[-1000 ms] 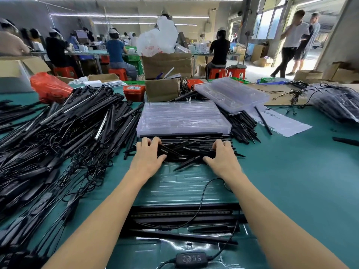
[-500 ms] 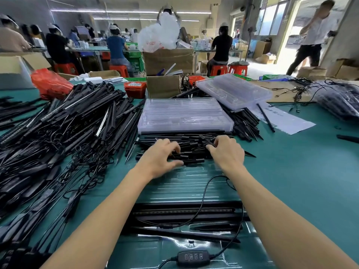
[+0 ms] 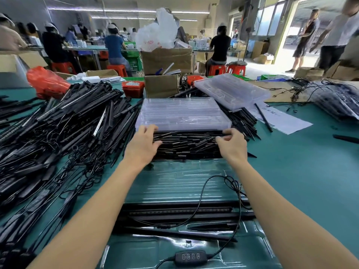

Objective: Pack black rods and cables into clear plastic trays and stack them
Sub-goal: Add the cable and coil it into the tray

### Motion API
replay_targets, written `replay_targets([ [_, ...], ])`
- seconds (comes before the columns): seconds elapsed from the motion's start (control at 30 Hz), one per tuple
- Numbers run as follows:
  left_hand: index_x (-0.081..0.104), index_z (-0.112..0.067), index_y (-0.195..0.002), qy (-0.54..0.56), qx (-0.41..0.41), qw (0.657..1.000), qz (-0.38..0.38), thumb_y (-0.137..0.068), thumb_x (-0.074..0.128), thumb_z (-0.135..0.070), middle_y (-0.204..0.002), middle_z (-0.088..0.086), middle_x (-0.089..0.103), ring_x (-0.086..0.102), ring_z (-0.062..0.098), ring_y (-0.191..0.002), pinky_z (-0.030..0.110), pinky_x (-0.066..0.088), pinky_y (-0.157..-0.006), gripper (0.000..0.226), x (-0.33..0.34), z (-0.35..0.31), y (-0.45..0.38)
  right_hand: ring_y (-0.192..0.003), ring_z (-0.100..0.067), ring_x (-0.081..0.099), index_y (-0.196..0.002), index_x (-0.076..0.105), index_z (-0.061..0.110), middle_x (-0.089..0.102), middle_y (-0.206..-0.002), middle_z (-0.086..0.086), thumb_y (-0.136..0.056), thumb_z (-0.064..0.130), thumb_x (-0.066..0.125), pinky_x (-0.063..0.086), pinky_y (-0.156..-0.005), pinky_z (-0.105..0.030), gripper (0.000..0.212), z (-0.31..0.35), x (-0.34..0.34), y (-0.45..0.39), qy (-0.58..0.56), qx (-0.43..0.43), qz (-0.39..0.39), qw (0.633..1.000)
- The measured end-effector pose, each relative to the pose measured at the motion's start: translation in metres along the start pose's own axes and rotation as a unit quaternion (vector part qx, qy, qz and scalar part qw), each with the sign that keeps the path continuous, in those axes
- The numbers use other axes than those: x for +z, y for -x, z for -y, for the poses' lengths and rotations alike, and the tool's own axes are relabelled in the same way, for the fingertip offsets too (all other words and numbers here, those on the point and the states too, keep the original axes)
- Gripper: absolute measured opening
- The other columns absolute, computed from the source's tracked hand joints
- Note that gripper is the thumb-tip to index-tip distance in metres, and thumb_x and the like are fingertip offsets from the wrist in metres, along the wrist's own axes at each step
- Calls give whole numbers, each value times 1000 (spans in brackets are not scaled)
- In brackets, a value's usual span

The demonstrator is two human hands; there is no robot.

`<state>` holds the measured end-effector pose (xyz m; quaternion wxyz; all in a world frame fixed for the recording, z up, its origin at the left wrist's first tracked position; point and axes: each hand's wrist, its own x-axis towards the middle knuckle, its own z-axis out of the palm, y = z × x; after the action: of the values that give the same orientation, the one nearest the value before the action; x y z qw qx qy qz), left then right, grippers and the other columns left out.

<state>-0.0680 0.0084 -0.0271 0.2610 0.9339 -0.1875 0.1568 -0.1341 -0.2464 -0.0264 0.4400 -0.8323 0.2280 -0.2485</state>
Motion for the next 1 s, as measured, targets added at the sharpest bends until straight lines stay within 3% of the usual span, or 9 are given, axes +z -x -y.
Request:
replay_targets([
  [0.1,58,-22,-109,-2,20,1000,0,-92,70,-28,-101,-2,59,59,20,-93,37,51,-79,21,-3,14,3,-69,-21,68,-72,70,14,72,-69,-2,-88,30,63,58,-72,-40,24,0,2,8,58,-42,87,994],
  [0.17,59,-27,-84,-5,20,995,95,-86,75,-41,-76,-10,60,58,14,-73,30,46,-65,21,-6,19,5,-63,-24,67,-67,69,12,72,-65,-5,-88,28,61,58,-68,-39,28,0,5,12,118,-68,162,977],
  [0.23,62,-30,-74,-44,25,981,185,-82,77,-50,-73,-13,59,57,10,-70,29,47,-66,26,-7,22,7,-62,-19,64,-69,69,17,69,-64,2,-88,23,59,57,-65,-35,22,-1,9,16,160,-95,203,961],
  [0.33,61,-32,-76,-51,48,983,168,-86,77,-36,-85,-13,54,56,14,-85,37,51,-85,19,-4,28,9,-66,-13,59,-83,72,20,63,-68,7,-88,16,60,56,-71,-34,13,-4,14,20,170,-129,223,951],
  [0.5,62,-34,-93,11,51,980,194,-84,79,-35,-104,-8,53,52,12,-102,31,42,-95,19,-16,45,10,-105,-20,54,-105,70,17,52,-113,-4,-88,19,66,47,-96,-32,18,-13,16,17,197,-152,225,942],
  [0.63,64,-36,-96,-25,36,971,235,-84,70,-4,-110,-6,50,47,14,-109,31,37,-98,35,-28,57,10,-105,-23,56,-105,70,17,52,-116,-4,-88,17,65,48,-96,-35,17,-15,16,16,183,-150,229,944],
  [0.8,66,-29,-94,-15,35,981,191,-87,62,9,-100,-8,58,58,16,-103,38,47,-99,39,-31,54,4,-112,-25,53,-108,67,17,53,-117,-5,-88,14,64,45,-101,-41,20,-14,15,16,178,-147,240,943],
  [0.93,61,-27,-130,-74,-15,996,45,-93,67,-11,-126,2,53,43,25,-121,44,39,-104,41,-20,50,2,-114,-22,53,-113,65,19,54,-119,-4,-88,15,67,45,-102,-45,25,-14,14,18,172,-148,245,943],
  [1.0,52,-27,-135,-118,-52,992,10,-93,67,-18,-122,5,48,41,28,-115,46,42,-97,45,-13,47,4,-104,-19,54,-114,65,19,54,-116,-1,-88,14,66,46,-99,-42,26,-15,13,18,159,-149,246,945],
])
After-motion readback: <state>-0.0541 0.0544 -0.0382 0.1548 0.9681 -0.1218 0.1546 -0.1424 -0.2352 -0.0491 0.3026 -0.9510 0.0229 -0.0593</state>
